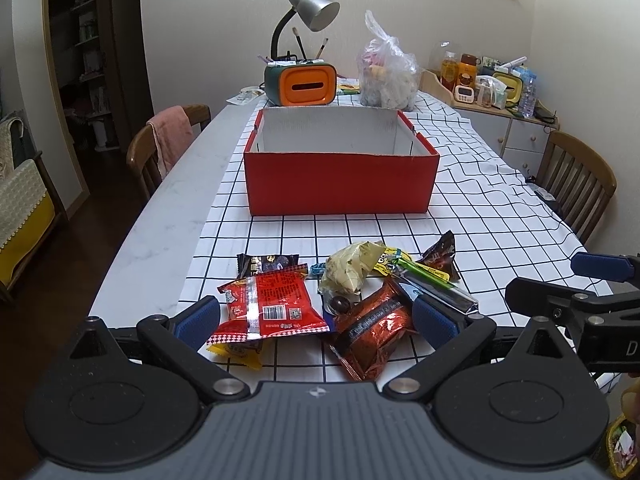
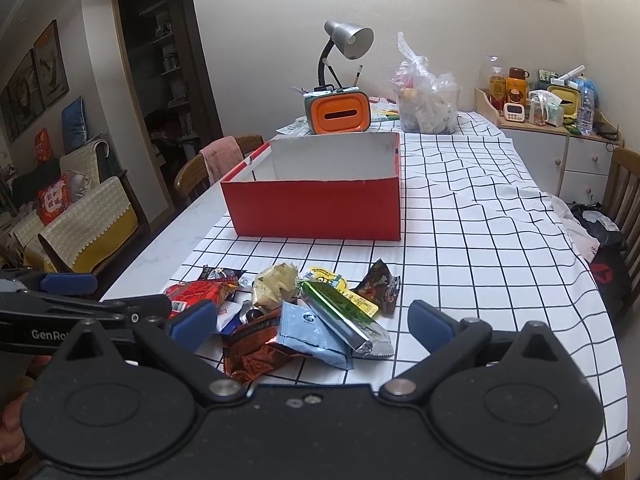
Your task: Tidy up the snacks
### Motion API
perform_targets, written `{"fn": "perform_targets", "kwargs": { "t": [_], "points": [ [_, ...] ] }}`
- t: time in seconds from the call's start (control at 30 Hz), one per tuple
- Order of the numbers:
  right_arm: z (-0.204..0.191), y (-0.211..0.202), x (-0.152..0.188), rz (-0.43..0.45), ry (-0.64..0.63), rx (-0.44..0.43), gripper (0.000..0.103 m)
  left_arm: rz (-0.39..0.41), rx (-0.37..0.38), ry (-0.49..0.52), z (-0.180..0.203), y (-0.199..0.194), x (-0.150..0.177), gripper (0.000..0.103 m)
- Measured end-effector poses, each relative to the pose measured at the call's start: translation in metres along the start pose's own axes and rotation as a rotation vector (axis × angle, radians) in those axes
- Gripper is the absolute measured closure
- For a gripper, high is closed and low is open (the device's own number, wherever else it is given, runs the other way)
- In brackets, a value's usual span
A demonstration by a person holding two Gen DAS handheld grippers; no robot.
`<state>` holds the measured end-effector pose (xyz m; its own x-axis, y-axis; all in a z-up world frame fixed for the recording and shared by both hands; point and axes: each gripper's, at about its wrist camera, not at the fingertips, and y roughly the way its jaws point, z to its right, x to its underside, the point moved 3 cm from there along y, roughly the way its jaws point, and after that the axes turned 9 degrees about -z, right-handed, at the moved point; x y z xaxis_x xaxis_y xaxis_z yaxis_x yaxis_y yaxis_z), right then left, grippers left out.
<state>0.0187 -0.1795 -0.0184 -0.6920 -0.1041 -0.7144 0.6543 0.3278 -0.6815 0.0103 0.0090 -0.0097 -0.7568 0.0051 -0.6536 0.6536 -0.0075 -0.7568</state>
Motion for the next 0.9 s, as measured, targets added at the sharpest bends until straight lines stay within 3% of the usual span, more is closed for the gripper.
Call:
{"fn": "perform_targets", "kwargs": {
  "t": [0.4,0.9],
  "points": [
    [0.004,0.022,-0.016,-0.035,-0.028,-0.055,0.001,-0.031,0.001,-0.002,-0.003,0.029,-0.018,0.000],
    [0.039,0.077,-0.043,-0.117,-0.045,0.001,0.001,-0.125,-0.005,-0.096,-0.044,0.087,-0.058,0.000]
  ]
}}
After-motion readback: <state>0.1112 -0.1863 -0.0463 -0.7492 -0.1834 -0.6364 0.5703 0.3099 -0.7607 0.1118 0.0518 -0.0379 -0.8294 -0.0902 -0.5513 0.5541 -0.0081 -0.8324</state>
